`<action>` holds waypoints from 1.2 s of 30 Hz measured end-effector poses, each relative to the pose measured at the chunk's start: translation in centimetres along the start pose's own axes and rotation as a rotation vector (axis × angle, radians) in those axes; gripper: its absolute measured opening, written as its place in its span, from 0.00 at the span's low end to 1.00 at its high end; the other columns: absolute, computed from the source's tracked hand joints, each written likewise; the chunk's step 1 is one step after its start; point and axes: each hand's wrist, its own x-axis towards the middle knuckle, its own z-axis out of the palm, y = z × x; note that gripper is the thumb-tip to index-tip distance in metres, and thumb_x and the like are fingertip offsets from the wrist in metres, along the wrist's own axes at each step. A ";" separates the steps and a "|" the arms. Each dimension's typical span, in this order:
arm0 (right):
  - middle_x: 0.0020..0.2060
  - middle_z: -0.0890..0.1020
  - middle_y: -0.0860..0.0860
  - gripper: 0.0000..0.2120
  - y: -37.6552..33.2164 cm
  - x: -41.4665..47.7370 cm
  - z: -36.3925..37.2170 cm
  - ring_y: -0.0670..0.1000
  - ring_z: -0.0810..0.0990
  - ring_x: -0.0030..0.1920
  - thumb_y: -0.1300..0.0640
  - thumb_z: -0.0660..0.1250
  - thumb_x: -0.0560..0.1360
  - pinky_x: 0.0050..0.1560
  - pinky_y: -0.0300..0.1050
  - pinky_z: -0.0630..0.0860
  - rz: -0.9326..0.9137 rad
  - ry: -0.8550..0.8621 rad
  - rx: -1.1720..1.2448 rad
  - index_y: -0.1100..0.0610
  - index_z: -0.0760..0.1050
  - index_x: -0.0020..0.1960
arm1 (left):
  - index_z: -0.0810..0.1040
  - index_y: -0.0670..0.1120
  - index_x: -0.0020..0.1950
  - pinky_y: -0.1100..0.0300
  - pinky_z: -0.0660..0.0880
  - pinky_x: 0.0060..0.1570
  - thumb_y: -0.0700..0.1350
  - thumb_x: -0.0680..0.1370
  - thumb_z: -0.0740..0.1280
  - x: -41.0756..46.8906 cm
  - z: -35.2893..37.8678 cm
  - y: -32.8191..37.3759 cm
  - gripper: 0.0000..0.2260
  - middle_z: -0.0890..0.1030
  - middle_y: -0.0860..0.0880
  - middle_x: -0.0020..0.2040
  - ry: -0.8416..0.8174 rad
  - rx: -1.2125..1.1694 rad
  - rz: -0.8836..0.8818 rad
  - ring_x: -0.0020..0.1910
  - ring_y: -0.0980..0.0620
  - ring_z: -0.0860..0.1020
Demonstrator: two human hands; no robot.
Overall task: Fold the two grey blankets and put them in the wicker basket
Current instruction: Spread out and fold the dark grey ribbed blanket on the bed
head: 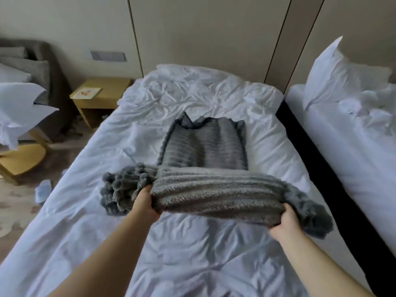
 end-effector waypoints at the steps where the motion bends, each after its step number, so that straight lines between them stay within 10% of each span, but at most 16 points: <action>1: 0.39 0.84 0.57 0.17 2.2 -0.2 -2.4 0.57 0.83 0.38 0.47 0.52 0.80 0.34 0.47 0.81 0.068 0.038 -0.013 0.54 0.77 0.51 | 0.78 0.46 0.45 0.59 0.78 0.25 0.51 0.79 0.62 -0.1 -2.0 -2.3 0.10 0.83 0.48 0.29 0.052 0.013 -0.043 0.33 0.48 0.81; 5: 0.28 0.83 0.57 0.18 8.8 -2.7 -9.8 0.57 0.81 0.23 0.48 0.52 0.80 0.22 0.53 0.78 0.225 0.126 -0.027 0.57 0.76 0.45 | 0.78 0.44 0.42 0.53 0.76 0.30 0.51 0.79 0.62 -2.0 -9.9 -9.2 0.12 0.83 0.44 0.34 0.188 -0.025 -0.205 0.37 0.45 0.79; 21: 0.30 0.84 0.53 0.13 19.9 -16.8 -18.2 0.55 0.80 0.39 0.46 0.58 0.78 0.43 0.48 0.80 0.183 0.301 -0.076 0.53 0.75 0.46 | 0.76 0.42 0.63 0.51 0.77 0.36 0.48 0.79 0.63 -11.6 -26.6 -13.4 0.15 0.82 0.43 0.54 0.168 0.037 -0.139 0.46 0.44 0.81; 26: 0.26 0.83 0.51 0.13 23.9 -20.6 -22.4 0.54 0.82 0.27 0.47 0.58 0.78 0.23 0.49 0.79 0.216 0.325 -0.058 0.53 0.76 0.45 | 0.74 0.43 0.65 0.48 0.77 0.40 0.49 0.79 0.63 -15.2 -32.4 -16.7 0.17 0.80 0.41 0.60 0.196 0.025 -0.193 0.53 0.40 0.79; 36: 0.36 0.83 0.56 0.14 27.6 -25.8 -26.4 0.58 0.78 0.41 0.46 0.58 0.76 0.48 0.54 0.78 0.213 0.399 -0.109 0.54 0.76 0.46 | 0.75 0.42 0.64 0.48 0.78 0.41 0.50 0.80 0.62 -19.7 -38.0 -20.4 0.17 0.81 0.40 0.57 0.208 -0.002 -0.218 0.53 0.40 0.80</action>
